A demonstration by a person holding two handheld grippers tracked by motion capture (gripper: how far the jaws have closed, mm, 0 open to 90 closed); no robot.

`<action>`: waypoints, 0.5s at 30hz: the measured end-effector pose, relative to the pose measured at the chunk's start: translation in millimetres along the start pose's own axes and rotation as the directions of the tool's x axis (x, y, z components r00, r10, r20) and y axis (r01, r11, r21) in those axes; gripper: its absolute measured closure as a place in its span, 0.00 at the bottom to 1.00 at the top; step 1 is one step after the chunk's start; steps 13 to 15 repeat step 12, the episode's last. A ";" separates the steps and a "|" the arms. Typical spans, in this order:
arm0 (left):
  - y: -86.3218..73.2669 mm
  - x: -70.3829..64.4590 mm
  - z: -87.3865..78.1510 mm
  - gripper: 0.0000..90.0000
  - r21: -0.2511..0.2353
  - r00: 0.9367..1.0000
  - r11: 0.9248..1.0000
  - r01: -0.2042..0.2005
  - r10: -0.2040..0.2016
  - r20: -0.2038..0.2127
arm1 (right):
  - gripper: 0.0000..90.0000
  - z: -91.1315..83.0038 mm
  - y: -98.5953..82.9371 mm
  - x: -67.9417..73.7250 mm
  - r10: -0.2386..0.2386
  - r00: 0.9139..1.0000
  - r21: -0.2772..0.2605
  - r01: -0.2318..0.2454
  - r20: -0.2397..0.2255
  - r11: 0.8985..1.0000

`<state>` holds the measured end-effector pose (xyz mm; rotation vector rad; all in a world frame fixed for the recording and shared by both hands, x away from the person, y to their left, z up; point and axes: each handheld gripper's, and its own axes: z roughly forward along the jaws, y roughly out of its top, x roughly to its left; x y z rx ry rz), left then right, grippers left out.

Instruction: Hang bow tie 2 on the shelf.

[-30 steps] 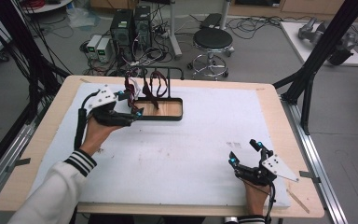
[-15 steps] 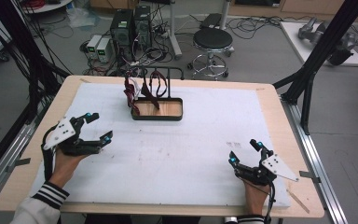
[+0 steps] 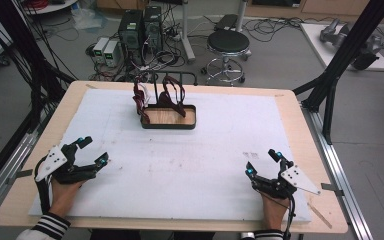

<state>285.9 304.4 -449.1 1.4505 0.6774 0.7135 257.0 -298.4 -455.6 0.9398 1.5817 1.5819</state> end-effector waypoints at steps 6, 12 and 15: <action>-5.9 4.1 -5.8 0.19 -0.017 0.999 1.000 0.004 -0.005 -0.036 | 0.10 0.1 0.0 0.1 0.000 1.000 0.000 0.000 0.001 1.000; -6.2 3.8 -5.3 0.20 -0.014 0.999 1.000 0.003 -0.003 -0.042 | 0.10 0.2 0.1 -0.1 -0.003 1.000 0.002 0.003 0.001 1.000; -6.2 3.8 -5.3 0.20 -0.014 0.999 1.000 0.003 -0.003 -0.042 | 0.10 0.2 0.1 -0.1 -0.003 1.000 0.002 0.003 0.001 1.000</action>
